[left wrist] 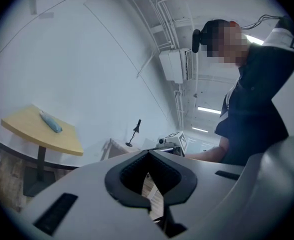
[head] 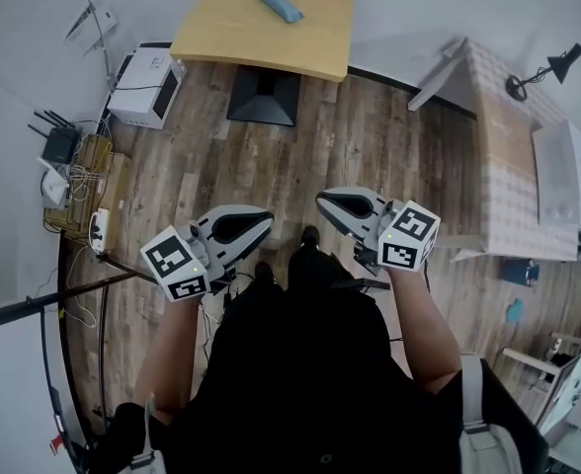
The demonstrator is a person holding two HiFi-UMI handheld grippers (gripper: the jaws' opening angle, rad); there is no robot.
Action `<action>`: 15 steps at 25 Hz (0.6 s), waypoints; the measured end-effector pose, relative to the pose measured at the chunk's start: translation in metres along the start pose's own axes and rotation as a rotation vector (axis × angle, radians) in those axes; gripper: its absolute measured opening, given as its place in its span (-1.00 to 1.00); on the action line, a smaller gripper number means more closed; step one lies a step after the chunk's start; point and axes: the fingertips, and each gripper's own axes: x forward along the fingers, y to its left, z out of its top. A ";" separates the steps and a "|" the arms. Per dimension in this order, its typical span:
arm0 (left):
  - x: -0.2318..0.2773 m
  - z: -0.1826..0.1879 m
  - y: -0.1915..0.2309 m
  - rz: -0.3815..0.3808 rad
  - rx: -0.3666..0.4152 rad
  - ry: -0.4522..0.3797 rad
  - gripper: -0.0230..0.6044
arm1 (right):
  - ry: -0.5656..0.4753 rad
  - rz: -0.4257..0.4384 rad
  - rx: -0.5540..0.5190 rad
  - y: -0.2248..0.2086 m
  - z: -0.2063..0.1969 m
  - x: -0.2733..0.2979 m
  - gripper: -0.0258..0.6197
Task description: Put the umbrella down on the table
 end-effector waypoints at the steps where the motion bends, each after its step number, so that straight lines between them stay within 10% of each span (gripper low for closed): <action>1: 0.000 0.000 -0.003 -0.005 0.000 -0.005 -0.89 | 0.001 -0.002 -0.002 0.003 -0.002 -0.001 -0.86; 15: 0.039 0.020 -0.035 -0.029 0.044 -0.032 -0.89 | -0.076 0.047 -0.080 0.011 0.026 -0.044 -0.86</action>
